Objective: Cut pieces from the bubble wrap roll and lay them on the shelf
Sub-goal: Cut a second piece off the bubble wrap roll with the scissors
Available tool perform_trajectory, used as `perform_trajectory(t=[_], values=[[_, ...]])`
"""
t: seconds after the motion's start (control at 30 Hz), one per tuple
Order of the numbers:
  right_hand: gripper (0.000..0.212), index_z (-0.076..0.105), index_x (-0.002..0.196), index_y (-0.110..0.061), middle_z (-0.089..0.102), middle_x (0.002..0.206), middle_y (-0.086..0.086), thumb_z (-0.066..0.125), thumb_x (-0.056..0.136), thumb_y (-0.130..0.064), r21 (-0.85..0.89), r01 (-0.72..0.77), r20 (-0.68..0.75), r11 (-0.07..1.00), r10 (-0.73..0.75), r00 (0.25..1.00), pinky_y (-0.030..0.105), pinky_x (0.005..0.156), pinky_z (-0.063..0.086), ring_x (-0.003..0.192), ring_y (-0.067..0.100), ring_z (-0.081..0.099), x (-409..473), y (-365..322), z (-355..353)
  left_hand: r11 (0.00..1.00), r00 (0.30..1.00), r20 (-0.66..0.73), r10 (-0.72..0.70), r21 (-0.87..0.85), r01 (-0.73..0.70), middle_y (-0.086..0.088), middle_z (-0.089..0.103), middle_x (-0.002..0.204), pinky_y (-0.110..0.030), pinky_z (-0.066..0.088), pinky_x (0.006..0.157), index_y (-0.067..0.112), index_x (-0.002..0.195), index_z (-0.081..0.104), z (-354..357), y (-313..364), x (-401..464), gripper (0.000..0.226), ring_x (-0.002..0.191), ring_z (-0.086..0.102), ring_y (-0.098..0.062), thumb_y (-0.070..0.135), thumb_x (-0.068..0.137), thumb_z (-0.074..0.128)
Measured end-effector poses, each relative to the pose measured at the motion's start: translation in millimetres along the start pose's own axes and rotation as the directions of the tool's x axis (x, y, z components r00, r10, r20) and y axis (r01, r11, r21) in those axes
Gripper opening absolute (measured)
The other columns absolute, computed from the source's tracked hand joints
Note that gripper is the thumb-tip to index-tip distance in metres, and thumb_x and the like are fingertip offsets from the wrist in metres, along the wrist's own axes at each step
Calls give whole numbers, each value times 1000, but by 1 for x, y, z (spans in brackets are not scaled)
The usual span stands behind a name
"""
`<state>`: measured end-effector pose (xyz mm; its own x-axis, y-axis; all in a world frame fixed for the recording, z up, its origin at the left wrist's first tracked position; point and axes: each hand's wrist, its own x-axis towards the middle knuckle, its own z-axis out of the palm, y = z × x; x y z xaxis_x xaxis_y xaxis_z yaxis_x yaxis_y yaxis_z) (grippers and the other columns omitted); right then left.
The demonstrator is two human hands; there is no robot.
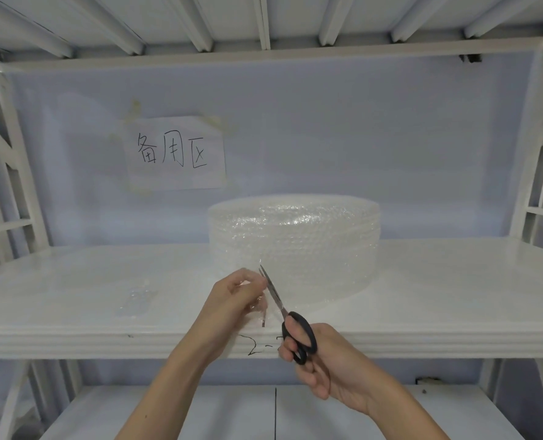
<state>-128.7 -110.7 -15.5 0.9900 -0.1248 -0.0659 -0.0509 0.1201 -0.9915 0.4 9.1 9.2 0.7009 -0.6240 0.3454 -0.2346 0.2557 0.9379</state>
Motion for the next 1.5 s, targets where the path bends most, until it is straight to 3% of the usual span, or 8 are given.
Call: perform_trajectory(t=[0.37,0.63,0.77,0.9,1.07,1.2,1.37,1.5], values=[[51,52,73,-16,61,76,-2,58,70,-66,-12,-125,27,992,125,992,16,26,30,35,8,45,-2,-16,3,995,999,33,14,98,-17,5,57,57,-11,36,45,10,75,63,-5,-7,0,20,45,48,-3,19,92,63],[45,56,64,-18,52,84,11,69,70,-61,-102,1,-18,995,-3,1000,13,31,29,33,6,40,5,-11,2,998,998,58,19,58,-23,9,52,53,-23,23,47,23,64,63,-8,-8,0,20,42,40,-4,30,83,66],[51,53,68,-13,57,74,5,67,75,-61,-63,17,24,998,-16,1000,19,31,40,36,10,46,4,-13,-1,995,994,91,53,77,-60,5,57,55,-19,33,47,18,67,63,-8,-10,0,21,44,45,-4,22,87,68],[51,54,69,-12,57,73,5,66,77,-61,-77,36,32,996,-34,999,23,36,47,41,12,48,7,-22,1,989,984,166,72,113,-91,7,58,57,-11,38,54,-4,78,62,-10,-10,-1,29,50,50,-4,24,86,64],[47,56,65,-11,54,75,12,70,70,-56,-100,91,-14,991,-93,996,20,32,43,37,9,46,12,-18,3,994,995,99,31,100,-41,4,60,63,-21,39,56,17,70,64,-9,-8,0,25,56,52,-9,38,82,63],[45,55,62,-11,54,72,11,69,69,-54,-90,90,-30,992,-93,995,19,30,40,34,9,45,11,-19,5,997,1000,27,1,-78,1,-9,59,72,-26,50,72,12,74,66,-5,-7,4,38,67,57,-18,48,86,58],[49,58,63,-8,50,74,16,68,71,-55,-134,105,-40,985,-111,993,20,31,41,34,11,45,12,-17,6,998,996,-66,63,-20,-65,1,56,66,-22,46,60,9,78,64,0,-8,5,24,59,48,-14,22,96,57],[44,58,57,-12,49,75,15,69,73,-52,-110,151,-46,982,-157,987,22,32,43,40,14,47,10,-13,7,996,994,-59,88,-3,-89,3,55,63,-20,42,53,9,76,64,1,-8,3,23,55,46,-12,17,97,56]])
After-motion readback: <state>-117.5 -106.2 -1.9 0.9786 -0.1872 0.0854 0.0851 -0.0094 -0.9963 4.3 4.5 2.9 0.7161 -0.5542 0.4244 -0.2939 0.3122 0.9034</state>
